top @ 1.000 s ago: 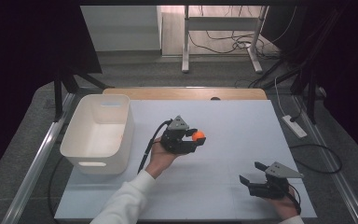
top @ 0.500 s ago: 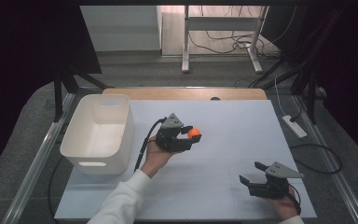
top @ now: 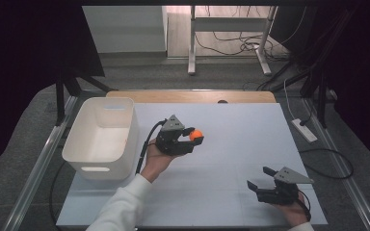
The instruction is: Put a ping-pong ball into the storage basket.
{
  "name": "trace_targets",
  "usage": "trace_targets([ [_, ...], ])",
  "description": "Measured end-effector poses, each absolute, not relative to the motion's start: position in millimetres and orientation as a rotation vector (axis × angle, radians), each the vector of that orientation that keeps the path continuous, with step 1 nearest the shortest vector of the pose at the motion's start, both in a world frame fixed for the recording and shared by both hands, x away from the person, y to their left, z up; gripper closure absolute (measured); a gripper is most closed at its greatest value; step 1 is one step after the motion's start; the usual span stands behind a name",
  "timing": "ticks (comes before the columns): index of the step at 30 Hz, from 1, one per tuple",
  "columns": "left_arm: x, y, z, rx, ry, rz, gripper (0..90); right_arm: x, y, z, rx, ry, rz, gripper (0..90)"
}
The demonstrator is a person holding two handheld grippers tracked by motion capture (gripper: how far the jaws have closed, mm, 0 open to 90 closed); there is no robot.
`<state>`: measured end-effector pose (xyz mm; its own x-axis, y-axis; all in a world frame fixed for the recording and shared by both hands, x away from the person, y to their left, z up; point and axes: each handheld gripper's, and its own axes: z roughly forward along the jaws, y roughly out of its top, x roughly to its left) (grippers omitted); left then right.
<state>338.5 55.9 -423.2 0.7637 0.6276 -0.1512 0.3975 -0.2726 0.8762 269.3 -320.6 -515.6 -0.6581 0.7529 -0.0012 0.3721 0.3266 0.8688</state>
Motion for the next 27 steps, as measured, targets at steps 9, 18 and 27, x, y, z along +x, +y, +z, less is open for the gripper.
trace_targets([
  [9,338,64,-419,1.888,0.793,0.292,50.4,269,-321,-515,0.995,2.192,1.268,15.8],
  [18,337,71,-415,1.884,0.799,0.304,50.4,269,-321,-516,0.995,2.192,1.267,15.8],
  [27,336,79,-411,1.875,0.806,0.322,50.4,269,-320,-515,0.996,2.191,1.268,15.8],
])
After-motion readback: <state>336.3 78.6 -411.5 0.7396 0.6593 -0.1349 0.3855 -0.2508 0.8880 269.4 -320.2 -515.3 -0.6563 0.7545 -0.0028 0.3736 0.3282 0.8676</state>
